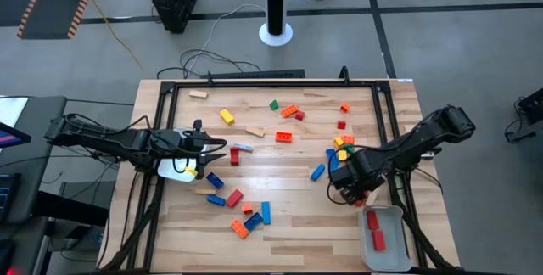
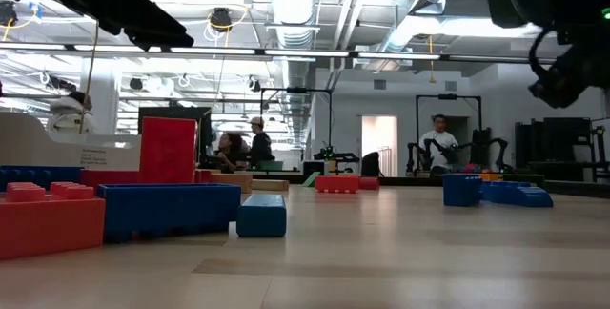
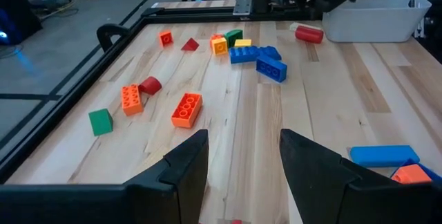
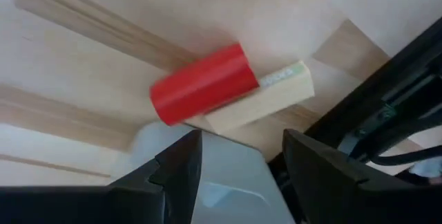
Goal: Sort blocks by size
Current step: Put the red large block into the gray bin
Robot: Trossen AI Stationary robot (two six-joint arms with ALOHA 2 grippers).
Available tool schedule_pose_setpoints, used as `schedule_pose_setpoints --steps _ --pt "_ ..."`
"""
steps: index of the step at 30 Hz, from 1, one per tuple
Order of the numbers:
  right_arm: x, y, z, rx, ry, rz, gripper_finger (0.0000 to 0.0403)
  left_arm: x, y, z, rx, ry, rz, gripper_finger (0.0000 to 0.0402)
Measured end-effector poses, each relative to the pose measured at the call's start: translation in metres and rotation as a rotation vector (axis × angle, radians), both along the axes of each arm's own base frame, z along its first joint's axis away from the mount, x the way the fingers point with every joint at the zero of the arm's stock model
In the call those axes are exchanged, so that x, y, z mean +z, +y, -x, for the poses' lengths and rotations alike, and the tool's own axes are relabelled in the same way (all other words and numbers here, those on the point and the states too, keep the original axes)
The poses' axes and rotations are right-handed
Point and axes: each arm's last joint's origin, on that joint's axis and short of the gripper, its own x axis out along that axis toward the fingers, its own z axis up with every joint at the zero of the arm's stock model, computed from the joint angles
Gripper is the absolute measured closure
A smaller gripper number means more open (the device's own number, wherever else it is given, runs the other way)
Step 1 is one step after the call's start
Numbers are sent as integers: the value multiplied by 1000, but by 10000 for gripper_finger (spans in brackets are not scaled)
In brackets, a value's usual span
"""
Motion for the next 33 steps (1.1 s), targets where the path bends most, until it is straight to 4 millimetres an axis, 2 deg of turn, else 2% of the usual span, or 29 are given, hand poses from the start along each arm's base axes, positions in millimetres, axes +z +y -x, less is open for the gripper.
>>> schedule_pose_setpoints --steps 13,21,24,28,33 --pt "-21 -7 10 21 44 -38 168 1 0 0 -1 -5 -2 227" --pt "-38 -19 -14 72 -77 -19 168 1 0 0 -4 -5 -13 227" --pt "-28 -25 -29 99 -157 56 168 1 0 0 -4 -5 -14 227" --pt "-5 -25 -50 142 -277 174 168 1 0 0 -5 -4 -17 227" --pt "13 -21 -63 147 -352 221 168 0 0 0 -2 0 -9 227"
